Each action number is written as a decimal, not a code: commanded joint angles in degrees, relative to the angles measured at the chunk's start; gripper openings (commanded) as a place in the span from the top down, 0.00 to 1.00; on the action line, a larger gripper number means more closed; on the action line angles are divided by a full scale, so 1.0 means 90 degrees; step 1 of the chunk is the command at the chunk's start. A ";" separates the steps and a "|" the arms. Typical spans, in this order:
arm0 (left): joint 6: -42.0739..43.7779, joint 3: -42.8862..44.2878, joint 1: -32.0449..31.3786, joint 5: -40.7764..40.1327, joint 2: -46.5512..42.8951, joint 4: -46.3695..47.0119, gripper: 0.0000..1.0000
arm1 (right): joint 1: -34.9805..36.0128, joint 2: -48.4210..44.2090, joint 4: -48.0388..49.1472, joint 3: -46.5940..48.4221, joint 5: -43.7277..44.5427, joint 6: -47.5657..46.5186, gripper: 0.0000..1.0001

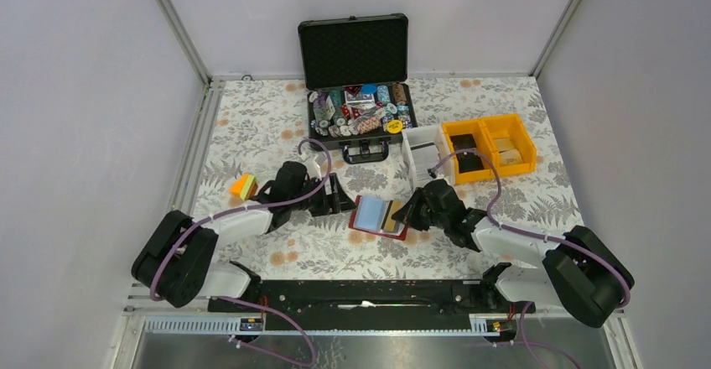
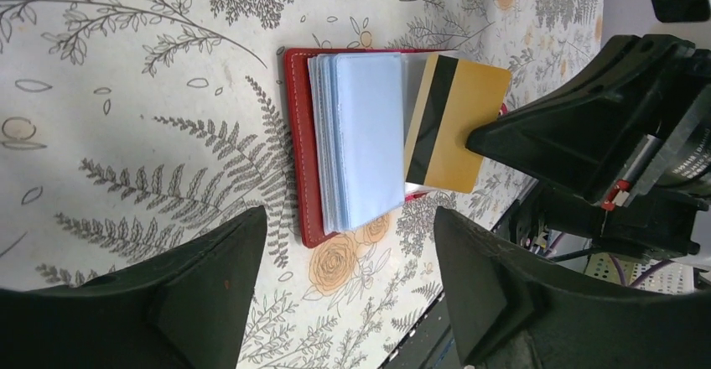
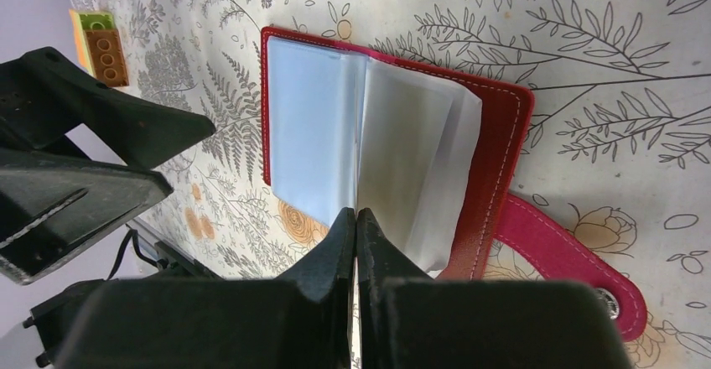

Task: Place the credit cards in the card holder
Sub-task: Insert the credit card into the card holder.

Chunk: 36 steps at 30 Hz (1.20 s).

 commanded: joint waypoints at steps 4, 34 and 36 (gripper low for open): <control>0.0270 0.0510 -0.0193 -0.0430 0.0444 0.0218 0.32 | -0.0142 -0.0043 0.0467 -0.0147 0.0149 0.0333 1.00; 0.0480 0.0716 -0.0446 -0.0868 0.0819 -0.0184 0.50 | -0.0324 -0.0051 0.1088 -0.0380 -0.0202 0.0522 1.00; 0.0475 0.0703 -0.0460 -0.0851 0.0824 -0.0183 0.51 | -0.0327 -0.0101 0.1100 -0.0386 -0.0228 0.0540 1.00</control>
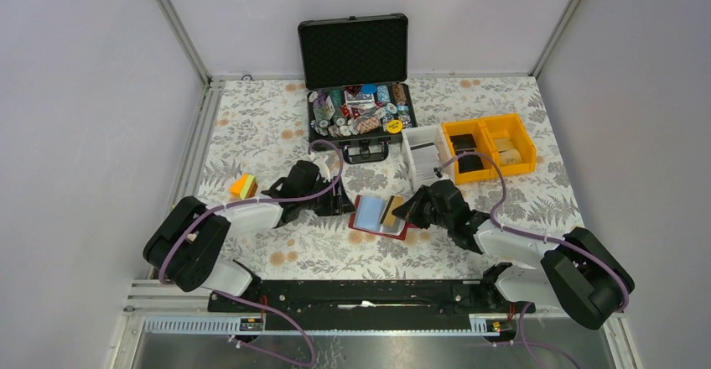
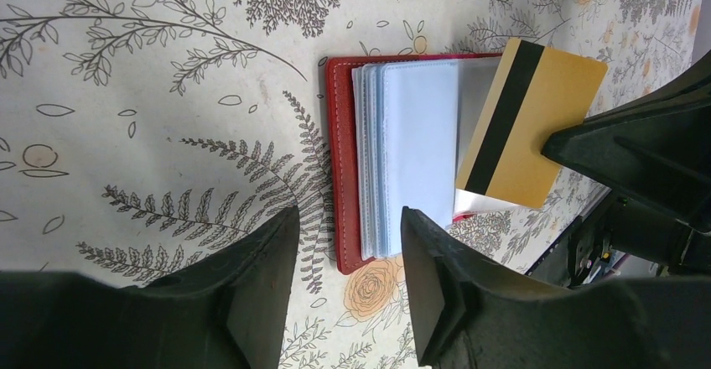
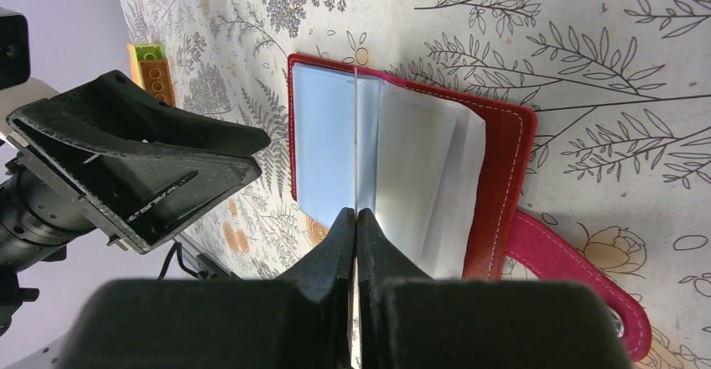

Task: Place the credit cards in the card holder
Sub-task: Insert the credit card into the card holder.

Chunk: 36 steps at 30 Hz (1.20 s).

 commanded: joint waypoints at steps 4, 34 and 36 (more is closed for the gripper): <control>0.0084 0.0207 -0.0040 -0.0072 0.0033 0.0148 0.51 | -0.0077 -0.0048 0.0317 -0.0049 -0.0106 0.0132 1.00; 0.0079 0.0178 -0.0070 -0.0060 0.0249 0.0185 0.63 | -0.0091 0.0253 0.0913 -0.0318 -0.0303 0.0593 1.00; 0.0083 0.0168 -0.0070 -0.0056 0.0253 0.0194 0.63 | -0.0086 0.0335 0.1055 -0.0357 -0.0361 0.0636 1.00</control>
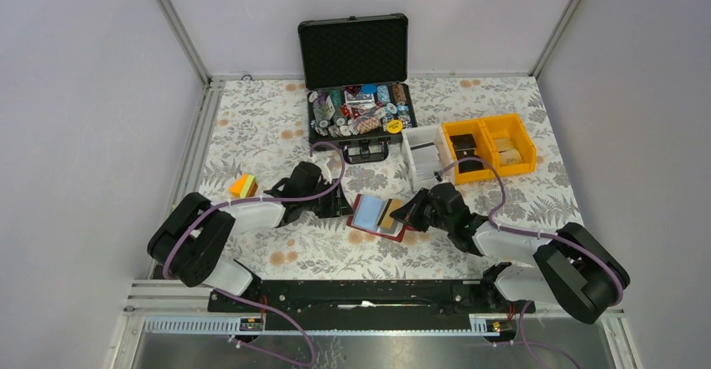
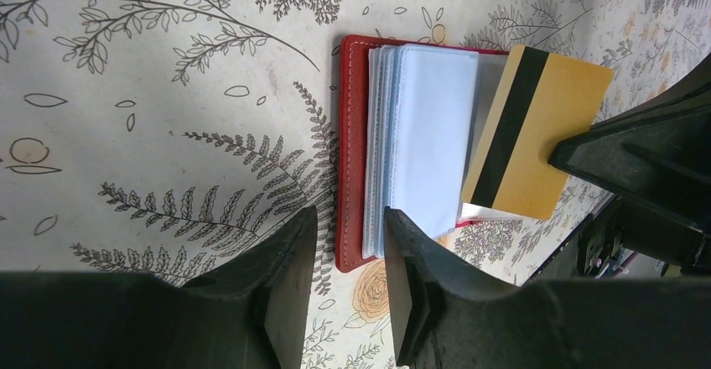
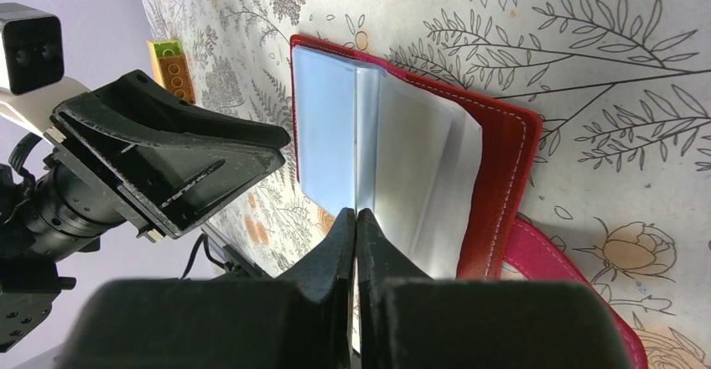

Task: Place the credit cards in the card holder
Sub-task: Insert the credit card into the card holder.

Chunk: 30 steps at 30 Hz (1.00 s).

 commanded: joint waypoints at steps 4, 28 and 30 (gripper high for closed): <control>0.0075 0.0144 -0.0033 -0.0055 0.0029 0.0195 0.64 | -0.0044 0.0202 0.0527 -0.0073 -0.0037 0.0181 1.00; -0.0042 -0.0016 -0.0053 0.0160 0.0230 0.0471 0.93 | -0.0040 0.0943 0.1509 -0.0379 -0.0138 0.0762 1.00; -0.0064 -0.0053 -0.0053 0.0162 0.0221 0.0475 0.99 | -0.0040 0.0917 0.1466 -0.0417 -0.0071 0.0828 1.00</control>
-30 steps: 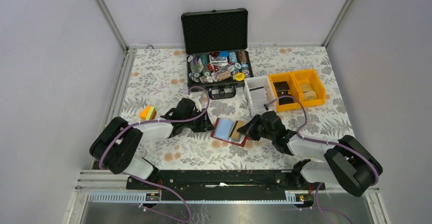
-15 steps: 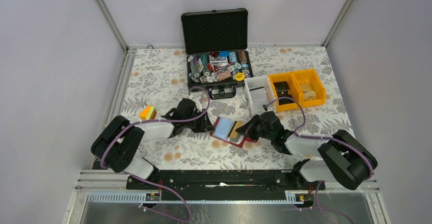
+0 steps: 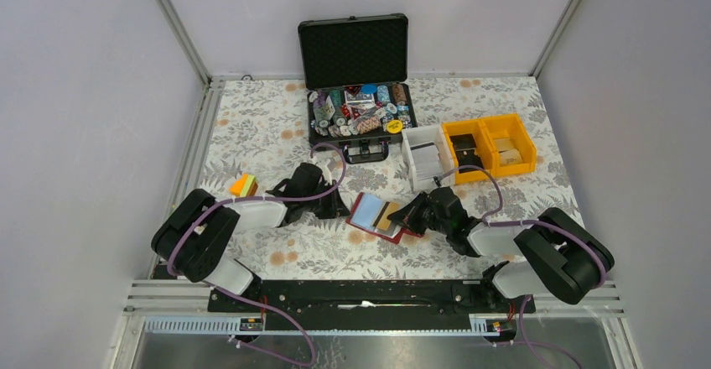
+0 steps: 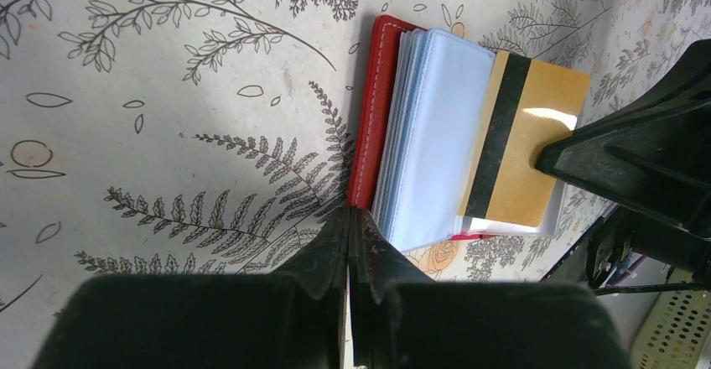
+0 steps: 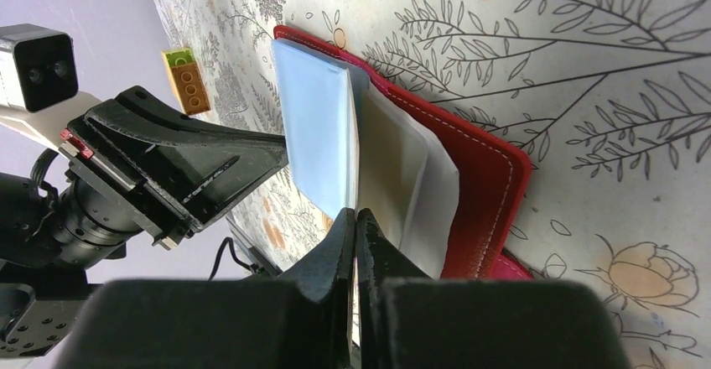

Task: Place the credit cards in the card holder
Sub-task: Insert the credit card into the card holder.

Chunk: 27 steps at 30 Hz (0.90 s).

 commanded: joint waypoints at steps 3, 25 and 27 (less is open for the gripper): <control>-0.0068 -0.0079 -0.0042 0.0175 0.0013 0.0401 1.00 | -0.0044 0.0037 0.0012 -0.0108 0.0156 0.0204 1.00; -0.0025 -0.0135 -0.0043 0.0368 0.0039 0.0579 1.00 | 0.0031 0.0838 0.0654 -0.0015 -0.0110 0.0236 1.00; -0.0020 -0.0107 -0.0043 0.0361 0.0048 0.0569 1.00 | 0.0030 0.0801 0.0493 0.0020 -0.0112 0.0122 1.00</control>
